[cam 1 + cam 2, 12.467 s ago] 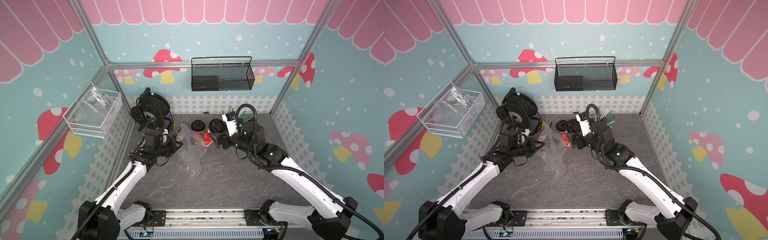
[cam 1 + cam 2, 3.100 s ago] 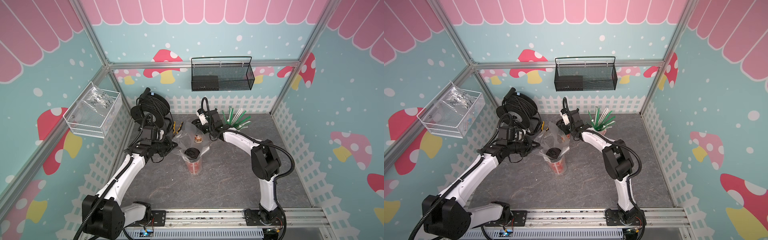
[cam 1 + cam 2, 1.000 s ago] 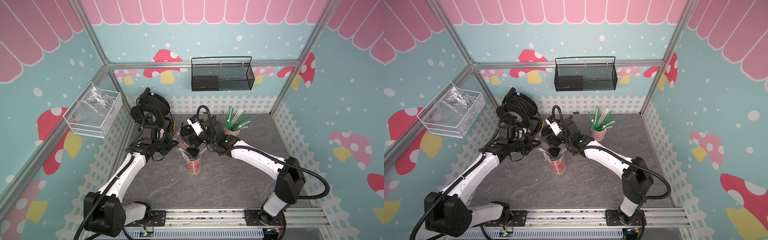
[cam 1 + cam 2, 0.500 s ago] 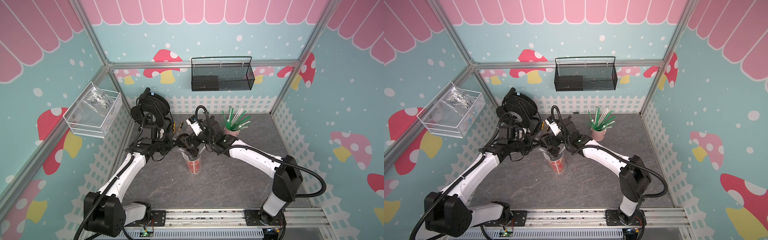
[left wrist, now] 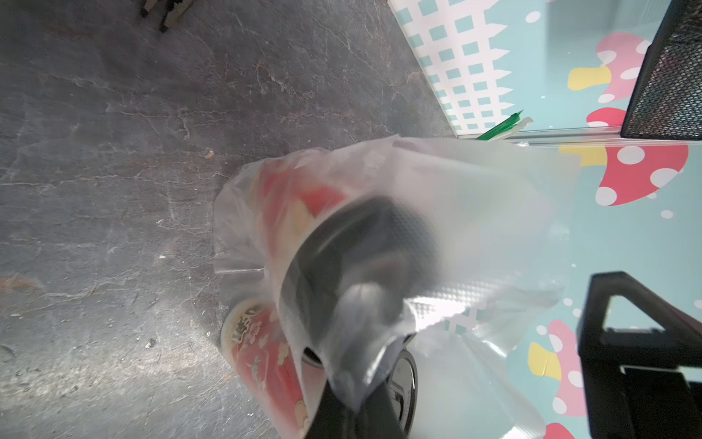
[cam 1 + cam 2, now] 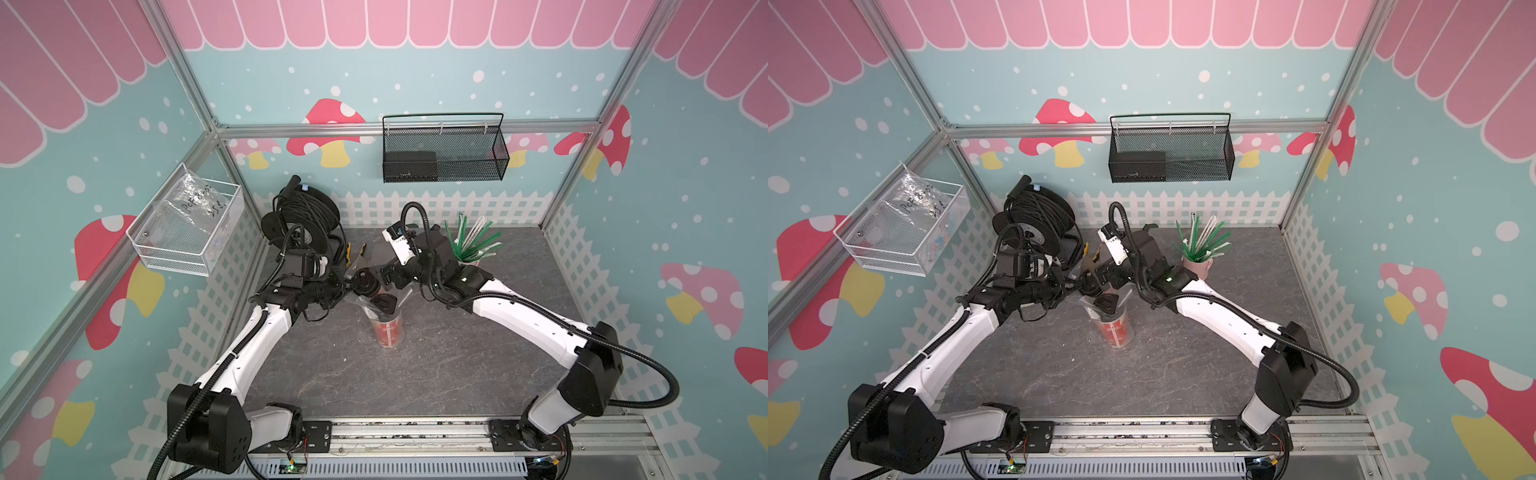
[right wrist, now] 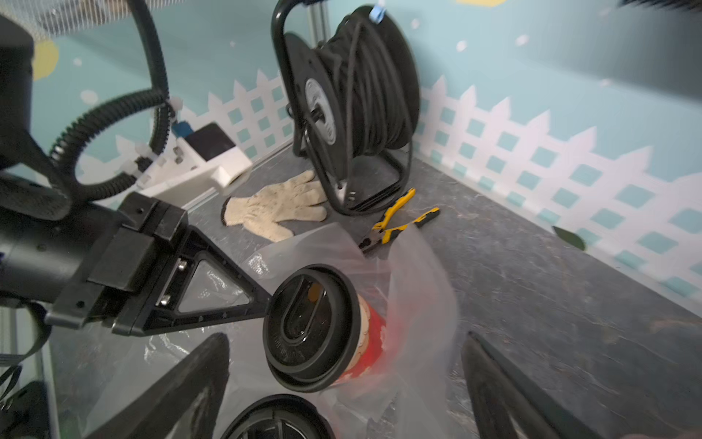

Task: Pack milk tea into plastic carrier bags
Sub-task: Place the milk tea cup in the plastic carrier bag, then adjust the plastic carrier bag at the center of the board.

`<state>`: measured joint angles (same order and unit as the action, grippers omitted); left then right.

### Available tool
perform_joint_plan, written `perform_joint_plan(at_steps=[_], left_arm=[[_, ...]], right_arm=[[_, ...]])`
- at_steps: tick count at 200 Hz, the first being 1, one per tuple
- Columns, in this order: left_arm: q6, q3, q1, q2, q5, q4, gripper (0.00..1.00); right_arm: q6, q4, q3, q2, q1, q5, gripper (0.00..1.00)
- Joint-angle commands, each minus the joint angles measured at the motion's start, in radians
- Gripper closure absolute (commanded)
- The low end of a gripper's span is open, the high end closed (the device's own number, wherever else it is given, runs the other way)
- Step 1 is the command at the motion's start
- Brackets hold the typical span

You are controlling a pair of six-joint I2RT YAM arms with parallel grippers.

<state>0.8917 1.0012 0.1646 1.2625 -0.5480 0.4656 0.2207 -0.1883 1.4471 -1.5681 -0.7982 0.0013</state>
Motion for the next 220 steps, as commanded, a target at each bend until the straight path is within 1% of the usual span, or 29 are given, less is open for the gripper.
perform_joint_plan(at_steps=[1,17,28,52,71,81,101,118,130,141,150,159,199,220], left_arm=[[0.013,0.036,-0.006,0.007,-0.012,-0.015,0.98],[0.013,0.039,-0.008,0.01,-0.011,-0.016,0.98],[0.016,0.04,-0.007,0.012,-0.012,-0.016,0.98],[0.015,0.045,-0.007,0.018,-0.017,-0.016,0.98],[0.013,0.044,-0.007,0.018,-0.015,-0.016,0.98],[0.013,0.043,-0.007,0.019,-0.015,-0.016,0.98],[0.013,0.047,-0.007,0.02,-0.018,-0.016,0.98],[0.016,0.054,-0.006,0.019,-0.02,-0.015,0.98],[0.018,0.06,-0.005,0.013,-0.021,-0.015,0.98],[0.021,0.064,-0.002,0.009,-0.021,-0.015,0.99],[0.025,0.068,0.0,0.005,-0.019,-0.016,0.99],[0.026,0.072,0.003,0.001,-0.017,-0.015,0.99],[0.032,0.103,0.021,-0.004,-0.009,0.013,1.0],[0.041,0.141,0.049,-0.027,0.025,0.049,1.0]], right_arm=[[0.01,-0.062,-0.034,0.06,0.012,0.111,0.03],[0.016,-0.079,-0.037,0.044,0.02,0.057,0.03],[0.022,-0.112,-0.009,0.01,0.025,0.008,0.04],[0.056,-0.172,0.033,-0.055,0.033,-0.044,0.06],[0.081,-0.16,0.025,-0.08,0.04,-0.118,0.11],[0.095,-0.143,0.016,-0.087,0.04,-0.16,0.16],[0.126,-0.116,0.012,-0.096,0.04,-0.214,0.3],[0.152,-0.111,0.015,-0.09,0.04,-0.209,0.52],[0.171,-0.115,0.018,-0.085,0.04,-0.18,0.71],[0.183,-0.129,0.024,-0.082,0.04,-0.159,0.82],[0.187,-0.142,0.034,-0.083,0.04,-0.152,0.92],[0.191,-0.154,0.039,-0.083,0.04,-0.146,1.0],[0.21,-0.261,0.107,-0.065,0.04,-0.081,1.0],[0.225,-0.342,0.165,-0.043,0.04,-0.085,1.0]])
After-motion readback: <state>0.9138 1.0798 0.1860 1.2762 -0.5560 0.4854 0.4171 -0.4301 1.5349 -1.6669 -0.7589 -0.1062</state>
